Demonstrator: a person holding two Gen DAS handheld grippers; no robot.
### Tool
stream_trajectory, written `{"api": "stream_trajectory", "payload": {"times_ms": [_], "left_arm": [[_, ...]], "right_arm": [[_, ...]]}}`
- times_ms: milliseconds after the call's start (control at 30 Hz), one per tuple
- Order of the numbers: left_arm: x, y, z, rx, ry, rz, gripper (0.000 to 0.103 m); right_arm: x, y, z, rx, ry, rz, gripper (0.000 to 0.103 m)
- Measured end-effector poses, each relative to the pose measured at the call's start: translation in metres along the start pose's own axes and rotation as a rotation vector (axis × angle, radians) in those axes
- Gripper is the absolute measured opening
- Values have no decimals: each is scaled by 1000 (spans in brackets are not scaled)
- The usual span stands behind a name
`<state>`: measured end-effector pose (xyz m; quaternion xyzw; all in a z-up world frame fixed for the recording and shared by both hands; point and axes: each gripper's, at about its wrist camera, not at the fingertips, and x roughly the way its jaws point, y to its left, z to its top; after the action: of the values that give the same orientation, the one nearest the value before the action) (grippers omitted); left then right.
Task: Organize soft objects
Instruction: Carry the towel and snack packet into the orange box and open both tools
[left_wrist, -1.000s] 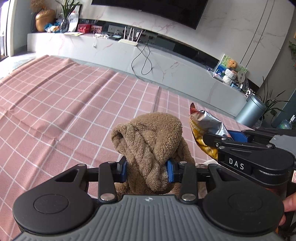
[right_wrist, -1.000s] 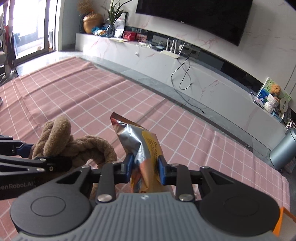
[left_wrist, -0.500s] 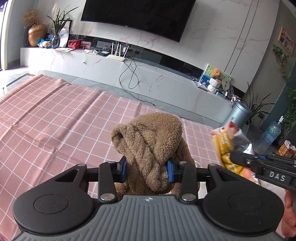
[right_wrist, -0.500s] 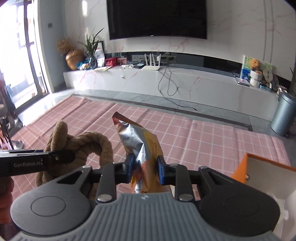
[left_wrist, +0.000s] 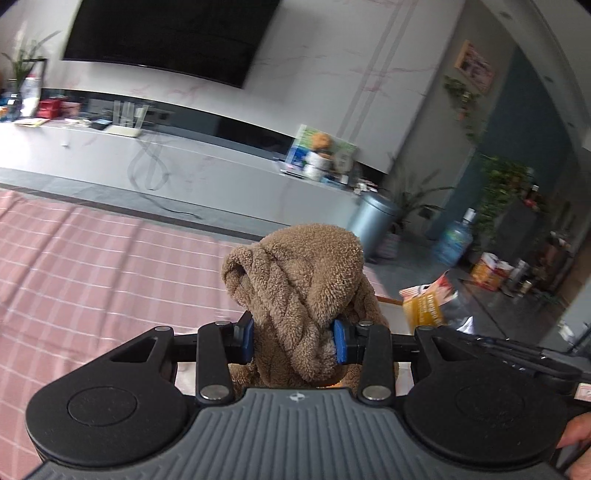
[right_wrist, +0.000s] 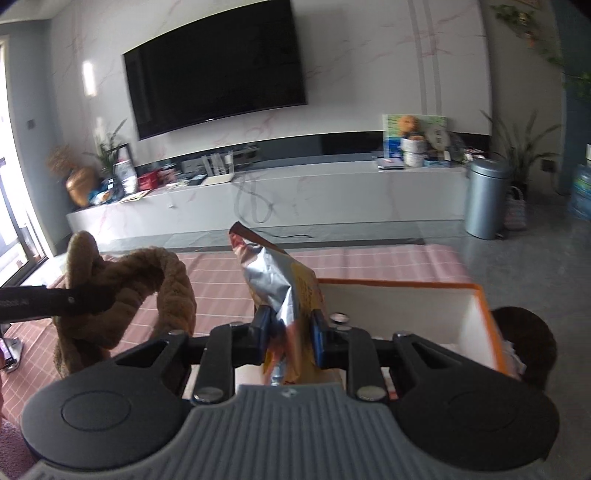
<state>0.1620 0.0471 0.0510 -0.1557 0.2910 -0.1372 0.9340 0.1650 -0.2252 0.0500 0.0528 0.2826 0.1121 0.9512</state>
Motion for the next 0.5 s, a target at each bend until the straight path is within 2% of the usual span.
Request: {"api": "stream_trajectory", "payload": {"times_ms": [133,267,500], "left_arm": [[25,-32,-3,32,50,-99,44],[56,-61,-9,107,94,-133,44],[105,-82,-20,210,155,-70,44]], "right_arm": [[-12,-37,-14,32,21,-82,20],[-9,-60,-26,18,76,-131,20],[33,-68,-28,-78,151,-216,19]]}}
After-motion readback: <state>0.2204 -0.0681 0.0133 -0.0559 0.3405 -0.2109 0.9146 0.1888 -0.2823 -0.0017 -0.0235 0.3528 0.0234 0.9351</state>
